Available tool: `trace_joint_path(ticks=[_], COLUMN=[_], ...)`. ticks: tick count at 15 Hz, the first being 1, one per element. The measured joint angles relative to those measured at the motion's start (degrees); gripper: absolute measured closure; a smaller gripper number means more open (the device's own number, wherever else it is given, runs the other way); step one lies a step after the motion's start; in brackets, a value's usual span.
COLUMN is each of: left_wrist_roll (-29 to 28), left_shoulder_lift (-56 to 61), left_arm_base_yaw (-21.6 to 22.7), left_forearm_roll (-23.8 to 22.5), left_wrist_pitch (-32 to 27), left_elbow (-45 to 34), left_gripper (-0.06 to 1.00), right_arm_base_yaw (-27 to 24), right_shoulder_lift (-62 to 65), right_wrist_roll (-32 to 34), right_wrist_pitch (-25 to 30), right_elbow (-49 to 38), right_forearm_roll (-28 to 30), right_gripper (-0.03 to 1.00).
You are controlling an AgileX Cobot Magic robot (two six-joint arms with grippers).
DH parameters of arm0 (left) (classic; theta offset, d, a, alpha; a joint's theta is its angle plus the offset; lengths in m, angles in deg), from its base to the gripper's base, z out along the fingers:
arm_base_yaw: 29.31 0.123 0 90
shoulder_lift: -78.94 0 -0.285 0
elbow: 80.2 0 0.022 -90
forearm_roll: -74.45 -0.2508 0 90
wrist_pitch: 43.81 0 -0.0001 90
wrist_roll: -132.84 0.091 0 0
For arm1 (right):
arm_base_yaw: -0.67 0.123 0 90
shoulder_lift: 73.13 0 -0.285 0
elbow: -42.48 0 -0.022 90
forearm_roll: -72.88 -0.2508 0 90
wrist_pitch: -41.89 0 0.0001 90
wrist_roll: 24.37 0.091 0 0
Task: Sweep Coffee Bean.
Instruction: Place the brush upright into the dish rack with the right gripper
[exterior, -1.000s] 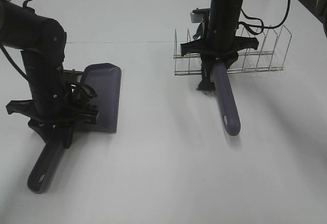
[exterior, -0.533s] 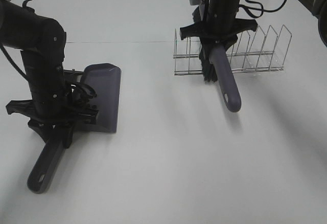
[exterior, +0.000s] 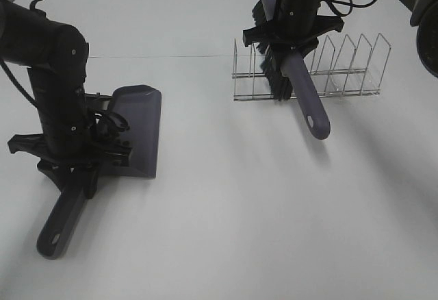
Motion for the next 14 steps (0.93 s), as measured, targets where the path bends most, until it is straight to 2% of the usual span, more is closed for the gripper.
trace_joint_path(ticks=[6, 10, 14], left_wrist_roll=[0.00, 0.00, 0.00], left_shoulder_lift=[0.00, 0.00, 0.00], left_arm_base_yaw=[0.00, 0.00, 0.00], left_forearm_roll=[0.00, 0.00, 0.00], left_wrist_pitch=[-0.17, -0.34, -0.40], left_elbow=[0.00, 0.00, 0.00], left_gripper=[0.61, 0.61, 0.61], right_arm_base_yaw=[0.00, 0.00, 0.00], right_shoulder_lift=[-2.06, 6.65, 13.52], right_wrist_roll=[-0.23, -1.20, -2.98], right_wrist_pitch=[-0.06, 0.06, -0.63], right_elbow=[-0.40, -0.74, -13.75], right_forearm_roll=[0.69, 0.63, -0.34], right_gripper=[0.70, 0.70, 0.70])
